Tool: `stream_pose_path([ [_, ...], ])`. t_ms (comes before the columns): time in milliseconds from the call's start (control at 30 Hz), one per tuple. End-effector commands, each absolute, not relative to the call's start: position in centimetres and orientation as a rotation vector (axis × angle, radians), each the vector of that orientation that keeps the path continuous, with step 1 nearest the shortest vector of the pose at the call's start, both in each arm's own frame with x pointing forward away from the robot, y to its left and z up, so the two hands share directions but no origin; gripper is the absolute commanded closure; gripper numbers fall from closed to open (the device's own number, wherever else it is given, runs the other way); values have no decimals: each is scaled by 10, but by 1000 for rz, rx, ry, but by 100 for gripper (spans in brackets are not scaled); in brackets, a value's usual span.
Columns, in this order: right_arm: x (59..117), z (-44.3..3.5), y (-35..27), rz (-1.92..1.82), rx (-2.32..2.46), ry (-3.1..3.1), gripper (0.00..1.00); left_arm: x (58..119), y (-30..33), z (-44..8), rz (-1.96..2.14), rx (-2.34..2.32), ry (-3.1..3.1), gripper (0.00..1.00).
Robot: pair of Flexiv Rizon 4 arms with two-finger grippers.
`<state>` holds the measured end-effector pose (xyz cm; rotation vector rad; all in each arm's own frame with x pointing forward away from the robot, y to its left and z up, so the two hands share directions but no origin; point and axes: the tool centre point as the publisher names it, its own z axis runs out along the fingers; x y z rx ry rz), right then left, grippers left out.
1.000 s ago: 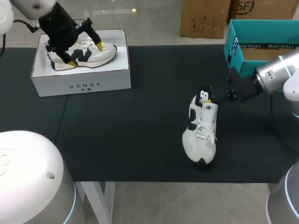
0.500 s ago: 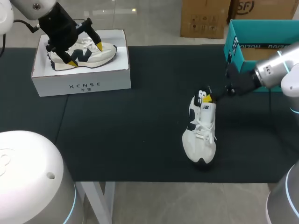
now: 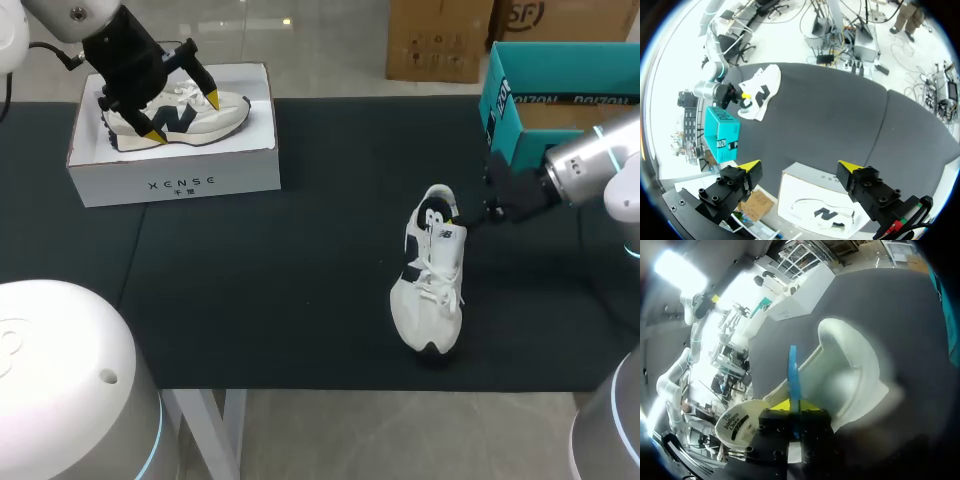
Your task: Take the shoe out of the shoebox, open the shoe tongue, remove and reinsert the insole, then place the shoe into the shoebox
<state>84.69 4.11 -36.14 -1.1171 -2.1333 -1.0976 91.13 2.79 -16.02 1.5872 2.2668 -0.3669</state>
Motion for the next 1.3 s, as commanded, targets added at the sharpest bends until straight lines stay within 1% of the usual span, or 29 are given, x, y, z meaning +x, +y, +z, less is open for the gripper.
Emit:
stream_pose_path([
  [33,844,-362,44,-1086,-1131,-2144,56,912,28,-160,-364,1590,2269,0],
  [67,845,-360,44,-1088,-1136,-2147,0,912,28,-160,-364,1590,2269,0],
  [367,867,-339,29,-1136,-1236,-2197,0,912,28,-160,-364,1590,2269,0],
  [633,896,-309,8,-1175,-1380,-2263,0,912,28,-160,-364,1590,2269,0],
  [733,898,-297,-1,-1073,-1492,-2320,0,912,28,-160,-364,1590,2269,0],
  [833,894,-286,-2,-894,-1606,-2400,0,912,28,-160,-364,1590,2269,0],
  [933,883,-278,-1,-621,-1750,-2521,0,912,28,-160,-364,1590,2269,0],
  [1000,874,-275,-2,-550,-1859,-2523,0,912,28,-160,-364,1590,2269,0],
  [1067,865,-272,-2,-531,-1923,-2511,0,912,28,-160,-364,1590,2269,0],
  [1300,865,-272,-2,-531,-1923,-2511,0,912,28,-160,-364,1590,2269,0],
])
